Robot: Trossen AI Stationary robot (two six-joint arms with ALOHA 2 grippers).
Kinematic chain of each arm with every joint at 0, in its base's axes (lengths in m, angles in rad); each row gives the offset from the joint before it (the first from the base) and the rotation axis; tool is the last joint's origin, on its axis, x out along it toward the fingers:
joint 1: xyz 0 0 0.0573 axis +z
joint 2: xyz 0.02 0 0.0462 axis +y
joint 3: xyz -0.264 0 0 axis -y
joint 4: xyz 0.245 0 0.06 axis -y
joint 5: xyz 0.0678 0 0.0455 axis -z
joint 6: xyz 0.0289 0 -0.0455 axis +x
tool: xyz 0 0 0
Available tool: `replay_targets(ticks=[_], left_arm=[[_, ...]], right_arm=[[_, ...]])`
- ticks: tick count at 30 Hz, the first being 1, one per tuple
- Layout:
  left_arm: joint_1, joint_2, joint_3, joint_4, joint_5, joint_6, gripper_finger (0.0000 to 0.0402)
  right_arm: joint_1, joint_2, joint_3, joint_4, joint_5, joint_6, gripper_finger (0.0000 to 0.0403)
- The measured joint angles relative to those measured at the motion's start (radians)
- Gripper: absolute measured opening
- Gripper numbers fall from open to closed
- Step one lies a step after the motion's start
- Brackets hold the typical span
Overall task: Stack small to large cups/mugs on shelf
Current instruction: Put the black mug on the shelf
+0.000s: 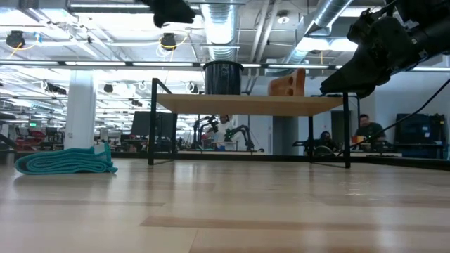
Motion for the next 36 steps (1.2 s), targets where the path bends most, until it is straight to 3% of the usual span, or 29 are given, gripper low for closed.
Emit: replay_targets(ticks=[5, 9, 15, 23, 36], left_arm=[[-0.002, -0.131, -0.301, 0.289, -0.007, -0.062, 0.0126], [-0.003, -0.129, -0.418, 0.389, -0.003, -0.064, 0.0126], [0.007, -0.021, -0.428, 0.462, 0.031, -0.057, 0.0126], [0.026, 0.13, -0.397, 0.438, -0.008, -0.067, 0.0126], [0.035, 0.144, -0.396, 0.464, 0.002, -0.078, 0.0126]], right_arm=[[0.0, 0.0, 0.0, 0.009, 0.0, 0.0, 0.0134], [0.0, 0.0, 0.0, 0.021, 0.0, 0.0, 0.0134], [0.0, 0.0, 0.0, 0.036, 0.0, 0.001, 0.0134], [0.0, 0.0, 0.0, 0.038, 0.0, 0.001, 0.0134], [-0.001, 0.0, 0.0, 0.035, 0.0, -0.008, 0.0134]])
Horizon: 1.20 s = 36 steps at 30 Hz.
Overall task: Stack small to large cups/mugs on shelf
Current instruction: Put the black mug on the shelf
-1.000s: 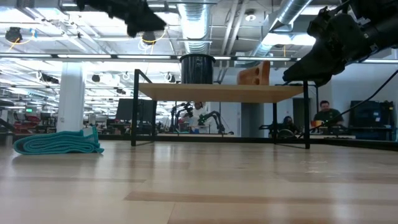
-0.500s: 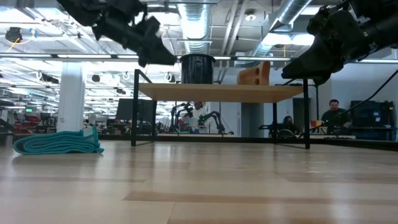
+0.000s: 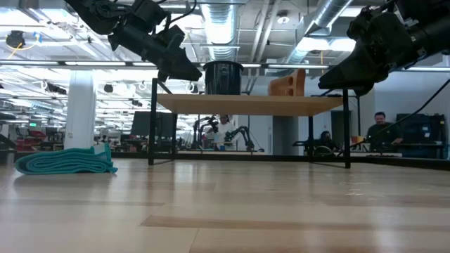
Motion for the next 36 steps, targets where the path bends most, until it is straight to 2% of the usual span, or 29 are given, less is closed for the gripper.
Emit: replay_targets(ticks=[8, 17, 26, 34, 36], left_arm=[[-0.001, 0.005, 0.0, 0.05, 0.062, -0.036, 0.0126], [-0.006, 0.007, 0.0, 0.053, 0.055, -0.041, 0.0126], [-0.006, 0.135, 0.004, 0.126, 0.079, -0.063, 0.0126], [-0.007, 0.196, 0.091, 0.117, 0.128, -0.064, 0.0126], [-0.008, 0.195, 0.112, 0.075, 0.112, -0.059, 0.0126]], right_arm=[[0.0, 0.0, 0.0, -0.001, 0.0, 0.0, 0.0134], [0.0, 0.0, 0.0, -0.005, 0.0, -0.001, 0.0134], [0.0, 0.0, 0.0, -0.005, 0.0, -0.001, 0.0134], [0.0, 0.0, 0.0, -0.014, 0.0, -0.001, 0.0134], [0.0, 0.0, 0.0, -0.014, 0.0, -0.001, 0.0134]])
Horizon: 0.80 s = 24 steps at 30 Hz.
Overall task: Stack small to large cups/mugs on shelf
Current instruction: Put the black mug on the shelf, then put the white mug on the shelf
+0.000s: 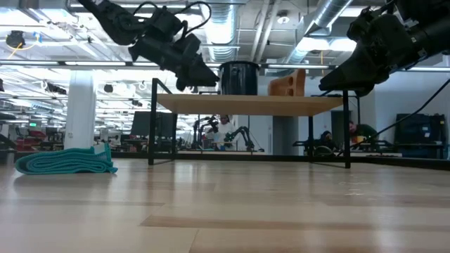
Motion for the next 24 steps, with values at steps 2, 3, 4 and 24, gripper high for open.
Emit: replay_targets(ticks=[2, 3, 4, 24], left_arm=[[0.0, 0.0, 0.015, -0.053, -0.036, 0.023, 0.0126], [0.0, 0.0, 0.021, -0.081, -0.052, 0.03, 0.0126], [0.001, 0.0, 0.027, -0.1, -0.066, 0.037, 0.0126], [0.032, -0.304, 0.011, -0.277, -0.055, 0.119, 0.0126]], right_arm=[[0.0, 0.0, 0.0, 0.0, 0.0, 0.0, 0.0134], [0.0, 0.0, 0.0, 0.0, 0.0, 0.0, 0.0134], [0.0, 0.0, 0.0, -0.002, 0.0, 0.0, 0.0134], [0.0, 0.0, 0.0, 0.007, 0.0, 0.001, 0.0134]])
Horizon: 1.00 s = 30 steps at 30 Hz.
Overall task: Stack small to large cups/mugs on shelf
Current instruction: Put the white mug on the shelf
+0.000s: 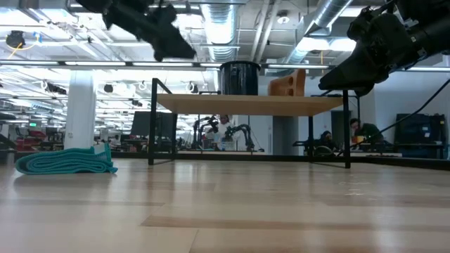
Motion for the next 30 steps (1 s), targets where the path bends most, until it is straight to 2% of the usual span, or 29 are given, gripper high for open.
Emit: replay_targets(ticks=[3, 8, 14, 19, 23, 30], left_arm=[[-0.005, -0.096, -0.05, -0.006, 0.063, -0.016, 0.0126], [-0.033, -0.237, -0.176, 0.022, 0.043, -0.049, 0.0126], [-0.073, -0.396, -0.398, 0.2, 0.058, -0.122, 0.0126], [-0.117, -0.491, -0.558, 0.337, 0.123, -0.186, 0.0126], [-0.171, -0.522, -0.611, 0.413, 0.134, -0.208, 0.0126], [-0.27, -0.522, -0.615, 0.439, 0.207, -0.162, 0.0126]], right_arm=[[0.0, 0.0, 0.0, 0.001, 0.0, 0.0, 0.0134], [0.0, 0.0, 0.0, 0.006, 0.0, 0.0, 0.0134], [0.0, 0.0, 0.0, 0.043, 0.0, 0.0, 0.0134], [0.0, 0.0, 0.0, 0.067, 0.0, 0.0, 0.0134], [0.0, 0.0, 0.0, 0.066, 0.0, 0.0, 0.0134], [0.0, 0.0, 0.0, 0.064, 0.0, 0.0, 0.0134]])
